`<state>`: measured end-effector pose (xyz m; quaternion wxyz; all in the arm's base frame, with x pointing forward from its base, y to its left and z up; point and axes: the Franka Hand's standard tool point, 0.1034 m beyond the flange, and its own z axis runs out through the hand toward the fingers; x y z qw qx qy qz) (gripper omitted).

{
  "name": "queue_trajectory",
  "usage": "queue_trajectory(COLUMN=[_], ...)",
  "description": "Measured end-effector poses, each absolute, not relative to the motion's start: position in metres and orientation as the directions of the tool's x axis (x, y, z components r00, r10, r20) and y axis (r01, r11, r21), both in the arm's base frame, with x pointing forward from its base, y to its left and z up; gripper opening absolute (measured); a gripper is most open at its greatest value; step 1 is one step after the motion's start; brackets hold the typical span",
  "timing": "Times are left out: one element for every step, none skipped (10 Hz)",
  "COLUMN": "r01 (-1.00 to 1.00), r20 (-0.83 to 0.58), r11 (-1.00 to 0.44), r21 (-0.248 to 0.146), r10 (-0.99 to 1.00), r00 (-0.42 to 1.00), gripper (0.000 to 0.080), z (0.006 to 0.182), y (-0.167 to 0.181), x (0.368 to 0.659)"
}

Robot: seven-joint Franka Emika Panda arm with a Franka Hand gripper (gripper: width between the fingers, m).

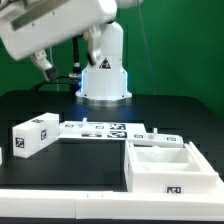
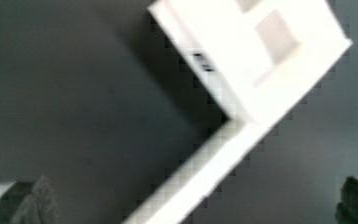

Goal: Assemble cabinet

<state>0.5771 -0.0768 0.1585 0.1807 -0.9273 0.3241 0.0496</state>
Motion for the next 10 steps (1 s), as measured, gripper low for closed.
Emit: queue_trajectory(r01=[-0.624,-0.638,-0.630,-0.622,-0.627,-0.627,-0.625,-0.521,-0.471,-0.459], r20=[-0.160,-0.098,-0.019,-0.072,-0.053,-0.055,-0.057,-0.032,-0.028,-0.036], r11=[-0.729,-0.731,-0.751,-0.755,-0.749,-0.750,-0.752,-0.831,-0.866,-0.879], r21=[-0.281,-0.243,-0.199,-0.207,-0.212,-0.209,-0.207,-0.197,-0.166,-0.133], r10=[-0.605,-0.636,-0.639,-0.622,-0.632,-0.631,-0.629,-0.526,-0.474,-0.458], r00=[0.780,0.765,0.769,0.779,0.773,0.774,0.775,0.850,0.880,0.888], gripper=[0.0796,0.0796,0.0796,0.0796,0.0796,0.0796,0.0796,0.0796,0.0796,0.0796], z=[0.141,0.115,0.097,0.099,0.104,0.102,0.100,0.095,0.086,0.079], y=[-0.075,-0.072,-0.064,-0.055,-0.064,-0.062,-0.062,-0.062,-0.057,-0.048], x=[0.573,0.555,0.539,0.535,0.542,0.540,0.538,0.531,0.517,0.503])
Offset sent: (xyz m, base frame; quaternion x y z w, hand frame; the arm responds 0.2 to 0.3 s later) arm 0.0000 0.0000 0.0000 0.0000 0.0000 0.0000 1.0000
